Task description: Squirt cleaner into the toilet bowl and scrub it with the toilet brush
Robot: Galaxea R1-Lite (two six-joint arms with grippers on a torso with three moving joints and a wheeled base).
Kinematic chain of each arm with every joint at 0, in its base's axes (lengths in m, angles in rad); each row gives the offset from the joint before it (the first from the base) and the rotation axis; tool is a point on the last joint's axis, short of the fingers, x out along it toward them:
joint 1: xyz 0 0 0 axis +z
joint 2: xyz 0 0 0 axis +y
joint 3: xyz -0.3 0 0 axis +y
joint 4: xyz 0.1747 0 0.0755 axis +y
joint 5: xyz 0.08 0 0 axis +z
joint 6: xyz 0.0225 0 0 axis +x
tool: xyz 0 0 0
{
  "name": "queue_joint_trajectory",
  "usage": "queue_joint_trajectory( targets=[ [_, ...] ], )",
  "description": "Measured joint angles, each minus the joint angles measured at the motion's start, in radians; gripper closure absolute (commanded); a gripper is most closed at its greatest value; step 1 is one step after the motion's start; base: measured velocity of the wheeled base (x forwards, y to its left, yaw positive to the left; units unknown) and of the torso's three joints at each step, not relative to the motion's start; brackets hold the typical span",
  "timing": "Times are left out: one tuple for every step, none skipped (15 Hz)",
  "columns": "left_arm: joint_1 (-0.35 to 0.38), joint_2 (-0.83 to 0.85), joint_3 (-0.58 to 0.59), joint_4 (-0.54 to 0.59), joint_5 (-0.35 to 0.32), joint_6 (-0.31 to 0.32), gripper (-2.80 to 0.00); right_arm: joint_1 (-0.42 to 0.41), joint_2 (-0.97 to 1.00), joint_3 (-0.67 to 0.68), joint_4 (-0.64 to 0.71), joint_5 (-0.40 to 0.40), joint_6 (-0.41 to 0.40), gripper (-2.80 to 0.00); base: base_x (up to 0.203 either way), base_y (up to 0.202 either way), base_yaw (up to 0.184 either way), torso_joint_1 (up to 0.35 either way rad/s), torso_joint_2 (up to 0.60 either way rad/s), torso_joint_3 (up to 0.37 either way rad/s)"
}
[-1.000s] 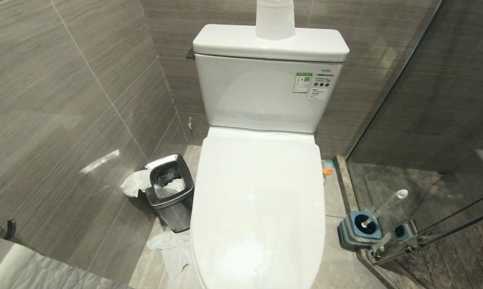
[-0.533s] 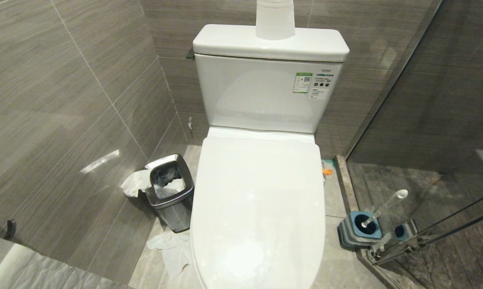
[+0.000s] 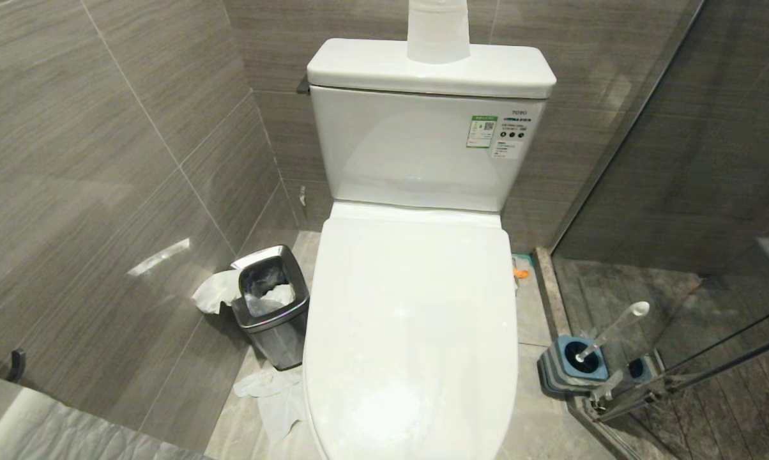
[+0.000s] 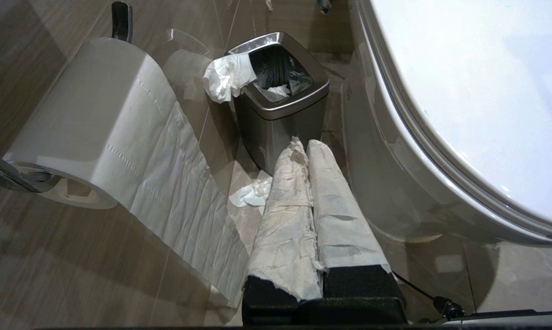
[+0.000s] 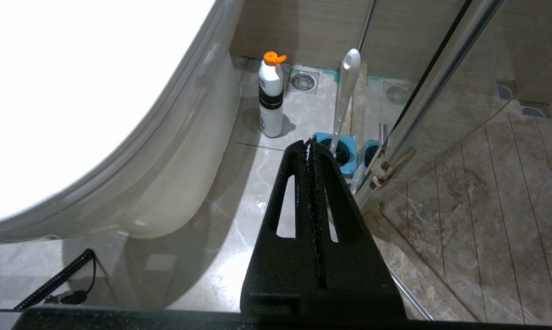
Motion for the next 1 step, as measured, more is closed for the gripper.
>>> queue_joint_trajectory(
  targets=[
    [0.0,0.0,0.0,0.0,0.0,0.0,0.0,0.0,0.0,0.0,0.0,0.0,0.0,0.0,0.0,0.0,0.0,0.0,0.0,0.0]
  ],
)
